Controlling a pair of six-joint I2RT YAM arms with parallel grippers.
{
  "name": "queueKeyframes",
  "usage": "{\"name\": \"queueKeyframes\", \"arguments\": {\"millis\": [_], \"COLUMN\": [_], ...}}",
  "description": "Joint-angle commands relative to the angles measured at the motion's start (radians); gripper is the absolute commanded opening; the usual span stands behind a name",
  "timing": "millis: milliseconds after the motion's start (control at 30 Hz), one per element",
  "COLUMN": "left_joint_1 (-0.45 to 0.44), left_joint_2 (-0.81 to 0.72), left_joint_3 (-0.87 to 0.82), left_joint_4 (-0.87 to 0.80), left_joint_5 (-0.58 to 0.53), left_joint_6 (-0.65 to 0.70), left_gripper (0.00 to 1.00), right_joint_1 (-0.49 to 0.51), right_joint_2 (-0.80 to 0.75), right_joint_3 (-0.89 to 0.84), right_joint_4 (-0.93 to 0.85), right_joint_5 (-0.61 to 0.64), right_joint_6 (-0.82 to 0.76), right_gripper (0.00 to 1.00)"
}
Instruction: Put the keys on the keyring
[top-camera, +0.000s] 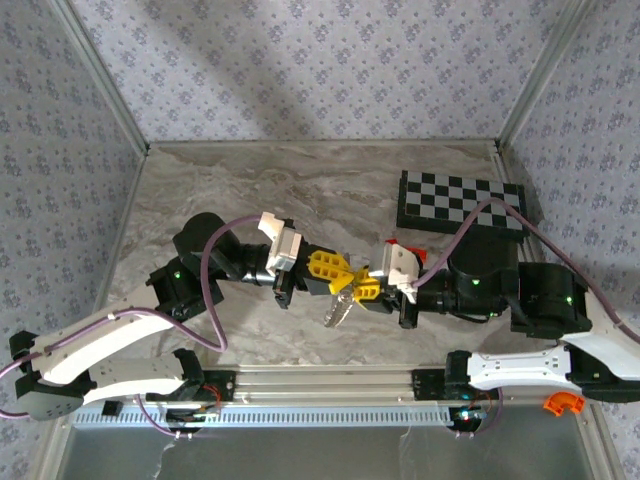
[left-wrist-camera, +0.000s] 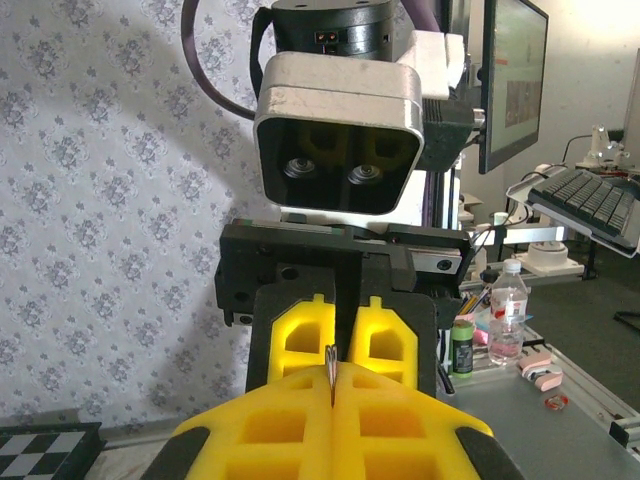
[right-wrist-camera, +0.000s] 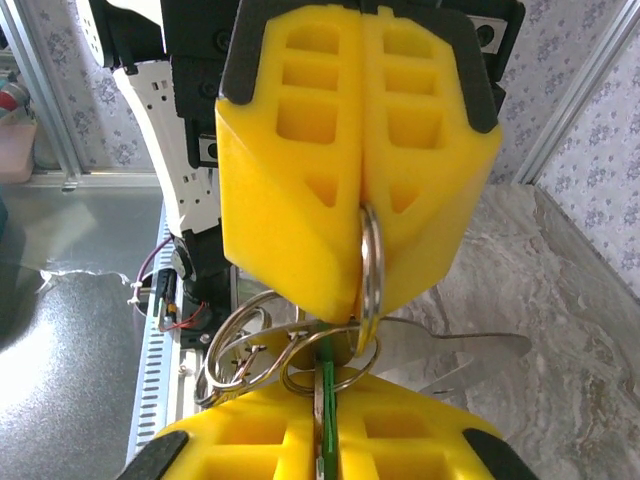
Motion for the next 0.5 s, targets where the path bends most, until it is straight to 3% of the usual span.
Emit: {"name": "queueKeyframes", "arguments": {"millis": [0,200,467], "left_joint_1": [0.000,0.000,0.000], "left_joint_2": [-0.010,-0.014,-0.012], "left_joint_3": [0.024,0.035,0.056], "left_joint_4": [0.019,-0.031,-0.114], "left_joint_5": [0.011,0.006,-0.005], "left_joint_6": [0.007,0.030,0.068], "left_gripper": [0.00,0.00,0.00], "right_joint_1": [0.004,0.003,0.003], "right_joint_2": [-0.015,-0.021,-0.032], "right_joint_3": [-0.004,-0.002,0.002], "right_joint_4": [0.030,0.036,0.040], "right_joint_5": [0.007,0.029,0.042], "right_joint_6": [0.005,-0.005,-0.013], "right_gripper": [0.08,0.00,0.00]}}
